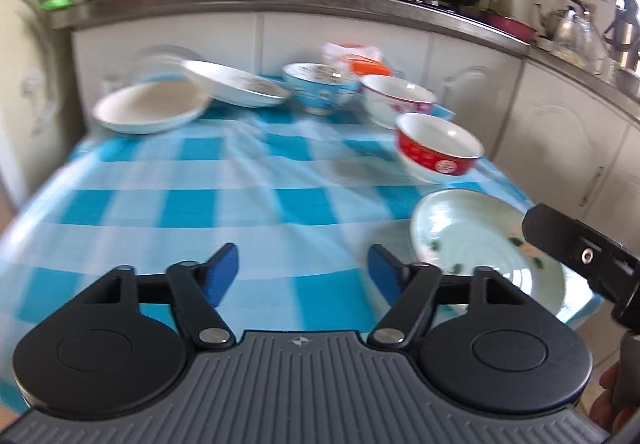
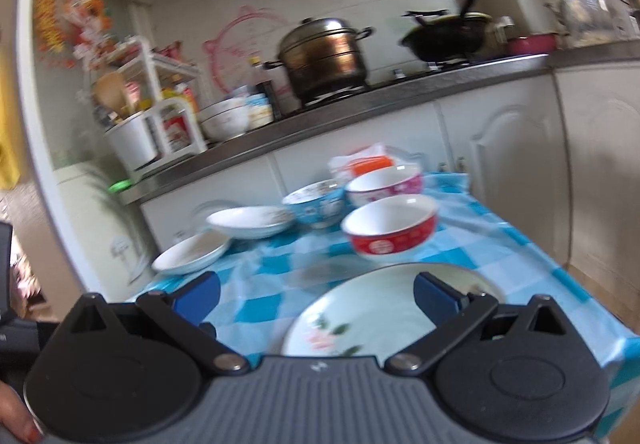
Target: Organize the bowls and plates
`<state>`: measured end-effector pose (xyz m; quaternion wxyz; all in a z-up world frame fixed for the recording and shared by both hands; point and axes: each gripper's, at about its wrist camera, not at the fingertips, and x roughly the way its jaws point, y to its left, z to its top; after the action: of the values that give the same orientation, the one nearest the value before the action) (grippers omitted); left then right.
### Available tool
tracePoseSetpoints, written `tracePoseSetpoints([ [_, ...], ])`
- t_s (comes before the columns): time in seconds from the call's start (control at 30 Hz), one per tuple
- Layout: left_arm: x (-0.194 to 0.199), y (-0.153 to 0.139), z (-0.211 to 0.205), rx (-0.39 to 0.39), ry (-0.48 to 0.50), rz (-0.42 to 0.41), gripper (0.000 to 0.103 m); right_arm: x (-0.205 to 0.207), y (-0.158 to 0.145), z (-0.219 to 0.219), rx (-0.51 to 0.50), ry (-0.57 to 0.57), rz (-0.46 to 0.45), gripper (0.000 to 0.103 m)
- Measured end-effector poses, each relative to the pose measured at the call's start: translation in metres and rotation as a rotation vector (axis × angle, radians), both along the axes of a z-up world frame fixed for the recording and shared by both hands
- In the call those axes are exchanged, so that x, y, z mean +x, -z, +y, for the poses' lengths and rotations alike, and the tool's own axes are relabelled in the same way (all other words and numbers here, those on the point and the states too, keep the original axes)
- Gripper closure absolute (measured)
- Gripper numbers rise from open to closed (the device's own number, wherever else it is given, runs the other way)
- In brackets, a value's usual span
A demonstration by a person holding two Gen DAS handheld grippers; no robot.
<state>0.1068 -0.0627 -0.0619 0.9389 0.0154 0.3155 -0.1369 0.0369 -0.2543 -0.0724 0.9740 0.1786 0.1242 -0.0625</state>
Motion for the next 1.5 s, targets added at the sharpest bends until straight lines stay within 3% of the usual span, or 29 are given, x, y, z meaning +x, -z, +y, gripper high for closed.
tracePoseSetpoints([
  [0.23,-0.006,-0.006,0.039,0.014,-0.102,0.003,0.0,0.012,0.002,0.04,-0.07,-0.077,0.045,0.001],
  [0.7,0.008,0.008,0.11,-0.071,-0.261,0.06,0.0,0.037,0.012,0.071,-0.184,-0.118,0.141,0.001],
  [1.0,0.025,0.017,0.14,-0.128,-0.346,0.084,0.0,0.064,0.019,0.088,-0.172,-0.227,0.227,0.001],
  [1.23,0.047,0.018,0.164,-0.193,-0.447,0.092,0.0,0.091,0.024,0.085,-0.052,-0.271,0.286,0.001],
  [1.5,0.091,0.006,0.17,-0.273,-0.561,0.048,0.0,0.13,0.009,0.057,0.17,-0.249,0.227,0.001],
])
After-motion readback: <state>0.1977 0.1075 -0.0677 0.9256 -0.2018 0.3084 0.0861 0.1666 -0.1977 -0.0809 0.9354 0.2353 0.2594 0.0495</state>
